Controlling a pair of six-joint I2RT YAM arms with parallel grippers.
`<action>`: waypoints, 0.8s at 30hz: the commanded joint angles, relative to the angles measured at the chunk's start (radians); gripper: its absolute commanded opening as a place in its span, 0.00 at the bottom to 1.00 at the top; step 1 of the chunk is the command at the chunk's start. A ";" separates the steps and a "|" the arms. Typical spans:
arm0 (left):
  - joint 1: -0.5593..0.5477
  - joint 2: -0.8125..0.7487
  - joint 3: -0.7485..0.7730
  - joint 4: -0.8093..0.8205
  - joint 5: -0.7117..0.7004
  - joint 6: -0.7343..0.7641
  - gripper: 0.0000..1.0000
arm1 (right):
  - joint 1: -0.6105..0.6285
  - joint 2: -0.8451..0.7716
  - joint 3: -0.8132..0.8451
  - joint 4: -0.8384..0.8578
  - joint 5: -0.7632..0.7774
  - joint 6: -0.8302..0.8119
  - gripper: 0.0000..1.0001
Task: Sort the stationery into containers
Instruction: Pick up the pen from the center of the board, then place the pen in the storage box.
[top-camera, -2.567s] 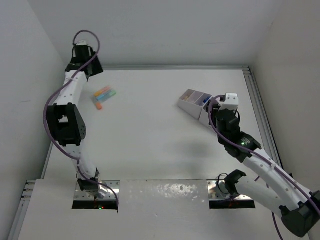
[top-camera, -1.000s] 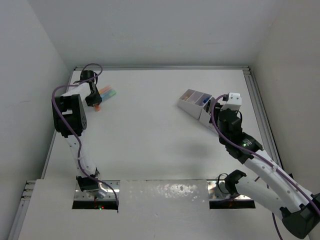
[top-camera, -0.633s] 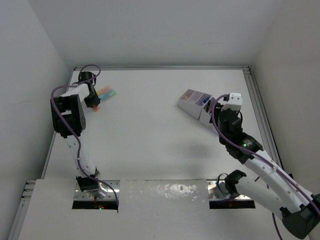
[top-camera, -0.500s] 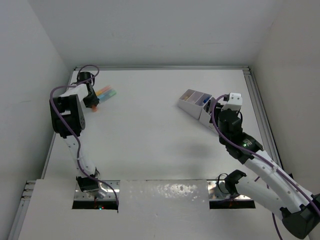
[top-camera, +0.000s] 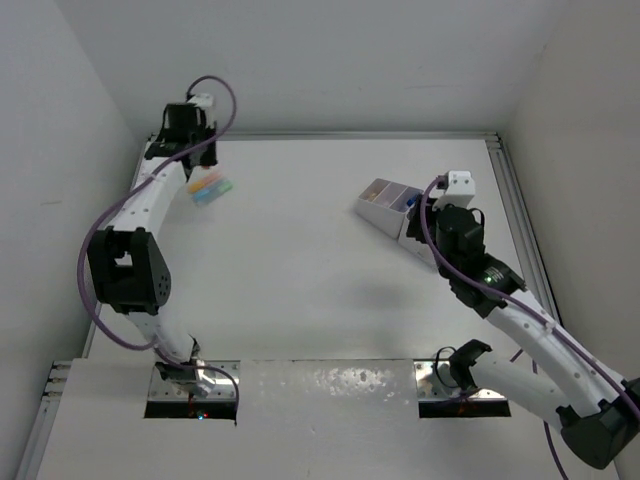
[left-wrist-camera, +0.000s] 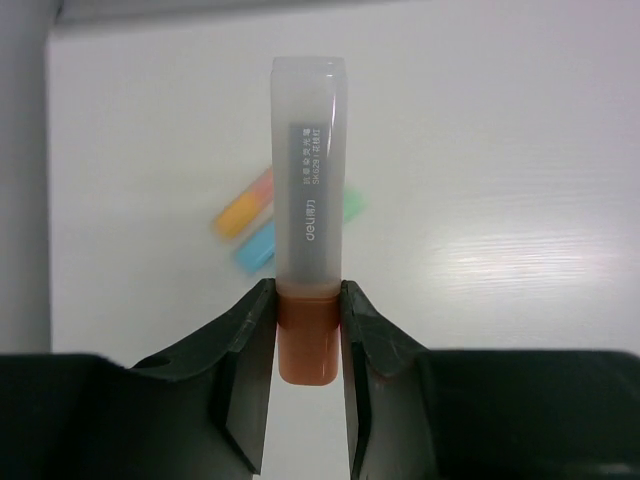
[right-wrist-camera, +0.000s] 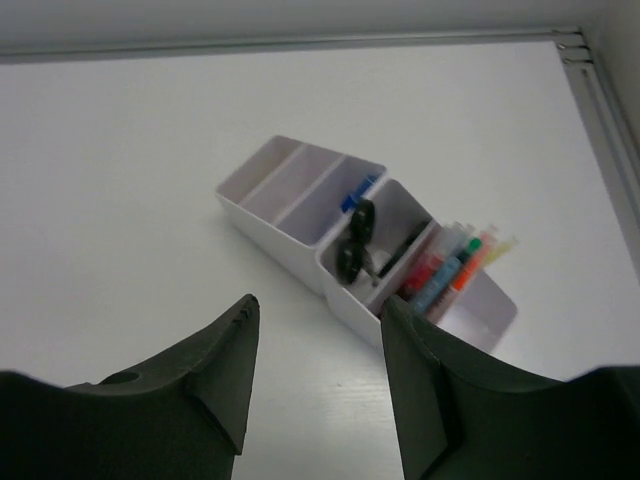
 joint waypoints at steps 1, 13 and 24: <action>-0.162 -0.018 0.100 -0.016 0.156 0.137 0.00 | 0.005 0.085 0.094 0.182 -0.158 0.021 0.51; -0.564 0.041 0.280 -0.150 0.266 0.162 0.00 | 0.000 0.513 0.359 0.583 -0.421 0.309 0.60; -0.637 0.047 0.309 -0.174 0.299 0.119 0.00 | -0.001 0.523 0.201 0.733 -0.241 0.496 0.45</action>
